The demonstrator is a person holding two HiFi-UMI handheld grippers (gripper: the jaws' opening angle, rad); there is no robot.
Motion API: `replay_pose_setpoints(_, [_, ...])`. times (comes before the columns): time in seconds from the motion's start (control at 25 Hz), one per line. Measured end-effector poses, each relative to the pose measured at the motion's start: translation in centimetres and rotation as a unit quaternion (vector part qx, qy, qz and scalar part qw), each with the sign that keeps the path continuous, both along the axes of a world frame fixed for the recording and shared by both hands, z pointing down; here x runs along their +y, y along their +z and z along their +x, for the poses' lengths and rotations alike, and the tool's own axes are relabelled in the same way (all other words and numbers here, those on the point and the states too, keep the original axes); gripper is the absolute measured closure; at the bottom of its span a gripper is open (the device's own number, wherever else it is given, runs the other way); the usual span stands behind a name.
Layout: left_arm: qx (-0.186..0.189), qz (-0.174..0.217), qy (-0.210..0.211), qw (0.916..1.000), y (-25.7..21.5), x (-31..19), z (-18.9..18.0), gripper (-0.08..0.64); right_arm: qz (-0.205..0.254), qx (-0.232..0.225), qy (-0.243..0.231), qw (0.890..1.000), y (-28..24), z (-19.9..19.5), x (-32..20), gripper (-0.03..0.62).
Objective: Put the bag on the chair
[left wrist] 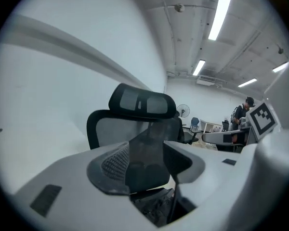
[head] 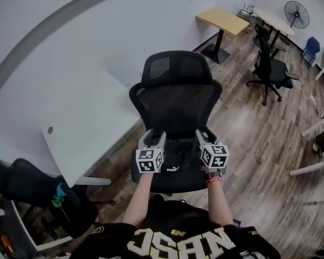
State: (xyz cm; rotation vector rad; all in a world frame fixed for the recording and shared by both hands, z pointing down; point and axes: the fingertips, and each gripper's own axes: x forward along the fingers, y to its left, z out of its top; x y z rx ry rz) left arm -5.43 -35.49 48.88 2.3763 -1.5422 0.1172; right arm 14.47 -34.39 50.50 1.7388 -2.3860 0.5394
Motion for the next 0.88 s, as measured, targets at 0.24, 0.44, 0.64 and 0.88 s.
replay_pose_setpoints(0.24, [-0.024,0.071,0.006,0.9972,-5.9,0.8,-1.0,0.419,0.081,0.031,-0.05,0.995,-6.8,-3.0,0.4,0.462])
replay_pose_setpoints(0.44, [-0.018,0.099,0.002,0.995,-8.4,2.0,-1.5,0.497,0.106,0.013,-0.045,0.993,-9.4,-3.5,0.7,0.542])
replay_pose_setpoints(0.64, [-0.018,0.115,0.013,0.9931,-9.7,2.7,-1.5,0.545,0.099,0.004,-0.035,0.994,-9.1,-3.9,0.8,0.583])
replay_pose_setpoints(0.88, [-0.001,0.115,0.03,0.9929,-9.9,2.6,-1.3,0.546,0.086,0.008,-0.031,0.996,-8.4,-4.0,0.7,0.583])
